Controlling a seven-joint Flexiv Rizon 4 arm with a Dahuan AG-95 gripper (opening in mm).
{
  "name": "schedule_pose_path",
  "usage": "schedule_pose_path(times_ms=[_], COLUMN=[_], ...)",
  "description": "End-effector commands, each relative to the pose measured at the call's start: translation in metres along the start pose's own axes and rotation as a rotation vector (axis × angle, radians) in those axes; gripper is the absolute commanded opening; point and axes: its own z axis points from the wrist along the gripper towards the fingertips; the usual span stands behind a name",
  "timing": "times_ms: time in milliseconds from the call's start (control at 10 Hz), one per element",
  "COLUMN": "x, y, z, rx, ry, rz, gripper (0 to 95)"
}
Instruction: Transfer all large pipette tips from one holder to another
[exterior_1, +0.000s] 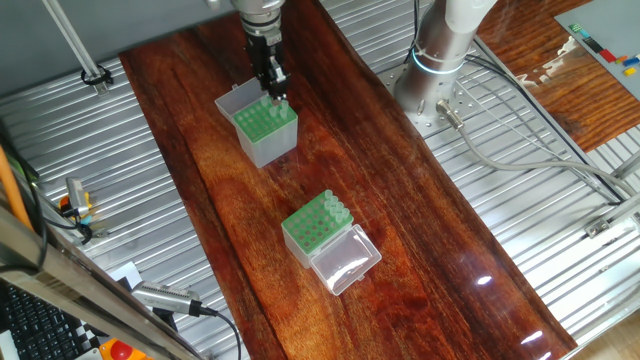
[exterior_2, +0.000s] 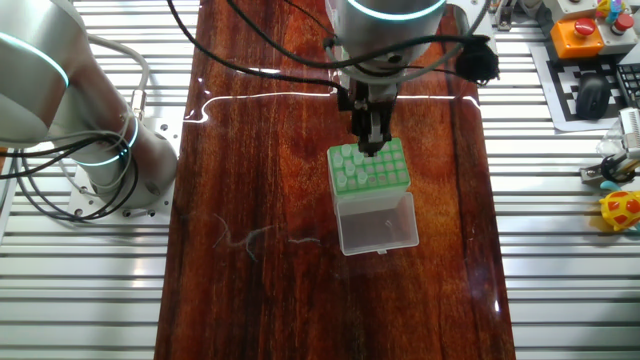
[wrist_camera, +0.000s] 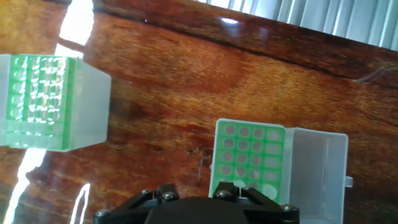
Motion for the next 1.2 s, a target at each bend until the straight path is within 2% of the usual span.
schedule_pose_path(times_ms=[100,500,1200], x=[0.0,-0.002,-0.001], y=[0.0,-0.005,-0.007], z=[0.0,0.021,0.044], rx=[0.01,0.018,0.023], ry=[0.01,0.012,-0.003], rz=[0.053,0.068,0.058], gripper=[38.0,38.0,38.0])
